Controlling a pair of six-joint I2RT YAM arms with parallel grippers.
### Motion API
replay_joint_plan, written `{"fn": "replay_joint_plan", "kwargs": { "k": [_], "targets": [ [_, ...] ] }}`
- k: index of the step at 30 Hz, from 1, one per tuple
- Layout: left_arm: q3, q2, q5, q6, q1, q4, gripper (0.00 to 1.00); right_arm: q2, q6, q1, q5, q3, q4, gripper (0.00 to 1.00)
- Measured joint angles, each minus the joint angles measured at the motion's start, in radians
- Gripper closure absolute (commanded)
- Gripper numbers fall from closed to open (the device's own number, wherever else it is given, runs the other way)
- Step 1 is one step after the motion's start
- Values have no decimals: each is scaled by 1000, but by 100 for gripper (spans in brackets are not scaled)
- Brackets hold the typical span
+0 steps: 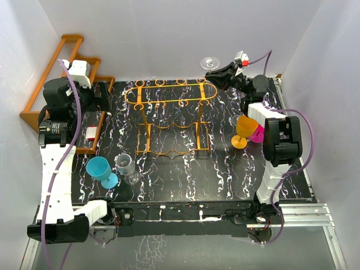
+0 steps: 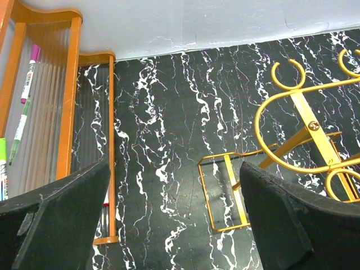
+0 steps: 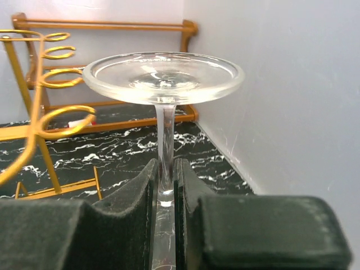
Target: Place the wine glass upside down on the wine glass rack
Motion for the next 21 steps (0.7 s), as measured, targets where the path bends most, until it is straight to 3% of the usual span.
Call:
{"fn": "replay_joint_plan", "kwargs": {
  "k": [6, 21],
  "targets": [
    [-1, 6, 3, -6, 13, -1, 3, 17, 90, 1, -58, 5, 188, 92],
    [-6, 21, 41, -26, 31, -5, 3, 95, 105, 23, -139, 117, 208, 92]
  ]
}}
